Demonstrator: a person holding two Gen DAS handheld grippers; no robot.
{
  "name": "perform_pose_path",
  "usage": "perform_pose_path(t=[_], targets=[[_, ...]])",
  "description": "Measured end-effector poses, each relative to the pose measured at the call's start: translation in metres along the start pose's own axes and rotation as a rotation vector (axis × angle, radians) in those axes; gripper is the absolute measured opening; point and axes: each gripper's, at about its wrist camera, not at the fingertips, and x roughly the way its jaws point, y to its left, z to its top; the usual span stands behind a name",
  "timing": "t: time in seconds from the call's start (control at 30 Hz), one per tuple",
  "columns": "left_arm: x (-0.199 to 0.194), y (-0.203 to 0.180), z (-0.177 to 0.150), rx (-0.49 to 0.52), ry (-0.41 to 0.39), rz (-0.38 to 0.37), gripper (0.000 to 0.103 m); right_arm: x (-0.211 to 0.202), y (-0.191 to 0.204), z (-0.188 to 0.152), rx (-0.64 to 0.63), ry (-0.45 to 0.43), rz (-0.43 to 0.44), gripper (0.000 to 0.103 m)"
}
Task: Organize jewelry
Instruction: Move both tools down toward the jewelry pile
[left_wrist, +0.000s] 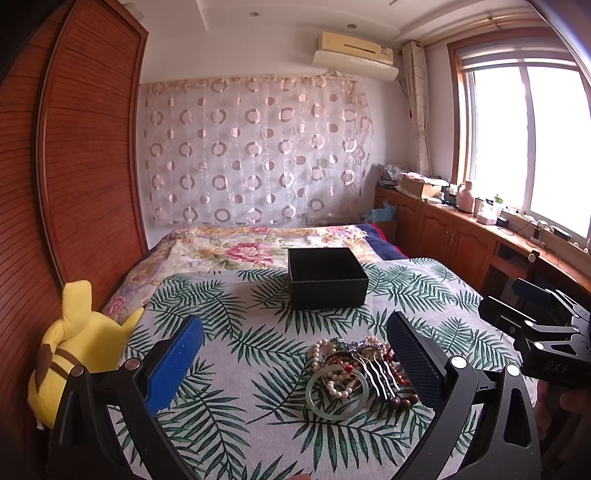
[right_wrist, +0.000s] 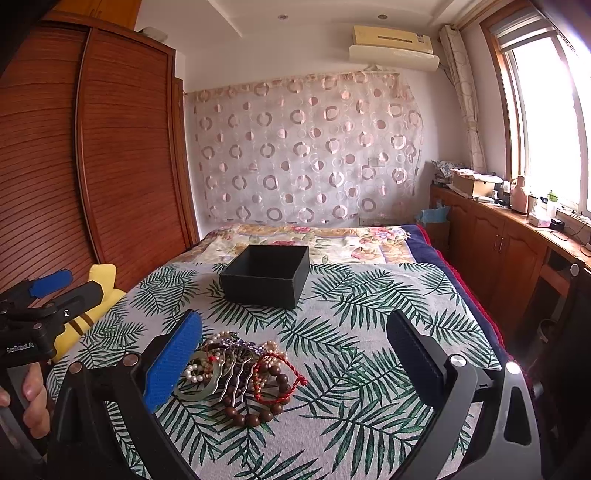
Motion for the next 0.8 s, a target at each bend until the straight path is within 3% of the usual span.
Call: perform_pose_path(t=[0.33,0.6,0.8], targets=[[0.036,0.01,-0.037,0.001,0.087,-0.032,0.096,0.012,-0.006,-0.017,-0.02,0.046,0.026,0.1],[0.068,0.004,-0.063,0.031,0.185,-0.084,0.096,0.033,-0.022,-0.036,-0.021,0.131,0.057,0.08],[0.088,-0.001,-0.076,0.038,0.25,-0.124,0.096,0.045,-0.024,-0.045,-0.046,0.181,0.091,0.075]])
